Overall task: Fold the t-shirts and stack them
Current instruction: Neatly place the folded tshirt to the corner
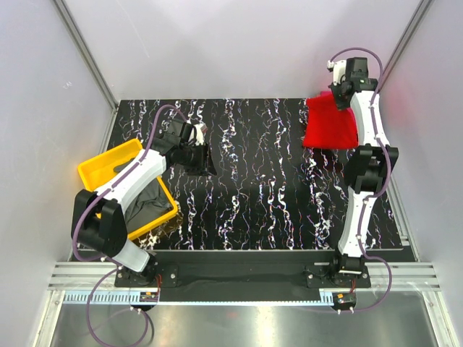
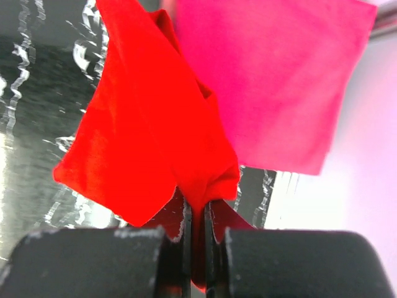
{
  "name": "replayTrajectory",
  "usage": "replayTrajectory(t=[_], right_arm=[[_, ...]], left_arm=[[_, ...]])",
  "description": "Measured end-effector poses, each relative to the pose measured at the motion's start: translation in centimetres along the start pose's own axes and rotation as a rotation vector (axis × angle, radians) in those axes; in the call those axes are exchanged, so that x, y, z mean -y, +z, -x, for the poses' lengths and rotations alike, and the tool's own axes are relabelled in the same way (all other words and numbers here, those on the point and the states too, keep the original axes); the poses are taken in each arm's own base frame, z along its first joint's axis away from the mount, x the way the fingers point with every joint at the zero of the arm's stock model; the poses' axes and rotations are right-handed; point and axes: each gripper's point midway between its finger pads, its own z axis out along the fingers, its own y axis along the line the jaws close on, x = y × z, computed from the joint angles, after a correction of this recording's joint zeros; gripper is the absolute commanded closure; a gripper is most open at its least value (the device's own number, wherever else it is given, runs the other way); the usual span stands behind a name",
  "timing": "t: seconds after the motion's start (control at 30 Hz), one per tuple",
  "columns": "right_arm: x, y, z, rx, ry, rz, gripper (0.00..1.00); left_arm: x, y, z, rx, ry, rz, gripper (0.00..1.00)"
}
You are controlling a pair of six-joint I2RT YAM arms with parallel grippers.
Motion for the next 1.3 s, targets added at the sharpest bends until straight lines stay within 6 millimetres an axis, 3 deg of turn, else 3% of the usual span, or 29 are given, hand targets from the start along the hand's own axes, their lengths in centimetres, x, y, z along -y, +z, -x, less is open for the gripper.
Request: replayTrajectory(t=[0.33, 0.67, 0.9, 1.17, 1.3], right_arm=[[4.7, -1.1, 0.7, 0.035, 0.001, -0.072, 1.0], [4.8, -0.8, 1.3, 0.06, -0.065, -0.071, 1.0], [5.9, -2.0, 3.7, 0.143, -0.069, -0.108, 1.0], [6.5, -2.1, 4.4, 0.181, -0.059, -0.1, 1.0], [7.8, -2.3, 4.6, 0.208, -0.038, -0.115, 1.0]], left_arm=[[0.9, 0.0, -0.4, -0.018, 0.001, -0.052, 0.57], [1.1, 0.1, -0.8, -0.033, -0.002, -0.074, 0.58], [1.1, 0.1, -0.8, -0.033, -0.001, -0.076, 0.58], [1.2, 0.1, -0.8, -0.034, -0.001, -0.079, 0.58], [1.2, 0.1, -0.8, -0.034, -0.001, -0.079, 0.58]])
